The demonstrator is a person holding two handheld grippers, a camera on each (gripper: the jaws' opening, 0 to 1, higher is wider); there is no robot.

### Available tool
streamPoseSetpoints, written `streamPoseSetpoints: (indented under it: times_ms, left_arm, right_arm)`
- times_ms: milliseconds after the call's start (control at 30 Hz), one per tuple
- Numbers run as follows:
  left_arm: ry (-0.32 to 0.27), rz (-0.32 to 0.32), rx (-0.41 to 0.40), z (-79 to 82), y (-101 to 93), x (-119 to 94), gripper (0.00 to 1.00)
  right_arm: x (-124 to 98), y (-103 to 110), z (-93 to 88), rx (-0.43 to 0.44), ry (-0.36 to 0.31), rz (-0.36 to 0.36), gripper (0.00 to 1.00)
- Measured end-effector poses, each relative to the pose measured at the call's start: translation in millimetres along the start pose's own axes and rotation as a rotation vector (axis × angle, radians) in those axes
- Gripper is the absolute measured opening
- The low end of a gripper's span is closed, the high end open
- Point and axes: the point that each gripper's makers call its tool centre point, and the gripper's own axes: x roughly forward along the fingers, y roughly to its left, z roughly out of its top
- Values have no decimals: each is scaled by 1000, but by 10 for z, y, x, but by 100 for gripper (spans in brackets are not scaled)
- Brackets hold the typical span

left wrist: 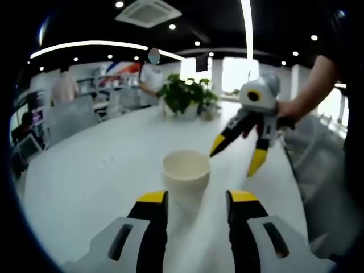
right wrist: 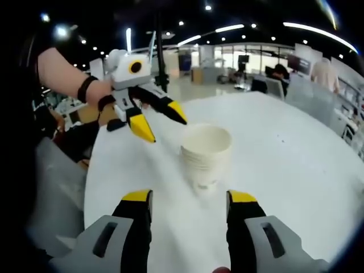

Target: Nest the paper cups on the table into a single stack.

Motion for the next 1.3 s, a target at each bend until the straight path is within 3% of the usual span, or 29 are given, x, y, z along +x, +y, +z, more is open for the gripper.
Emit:
streamPoseSetpoints:
  times_ms: [200, 467, 667, 933, 1300]
  left_arm:
    - [-5, 35, -12, -44, -269, -202, 39]
    - [-39, 100, -25, 58, -566, -472, 45]
    - [-89, 144, -50, 132, -698, -665, 49]
    - [-90, 156, -50, 40, -846, -910, 51]
    - [-87, 170, -52, -23, -951, -1121, 57]
  right_arm:
    - [-223, 211, -35, -6, -16, -15, 49]
    - [-471, 482, -128, 31, -32, -29, 52]
    - [-616, 628, -147, 29, -35, -42, 52]
    - [-715, 836, -215, 23, -23, -54, 53]
    - [-791, 932, -254, 33, -40, -80, 55]
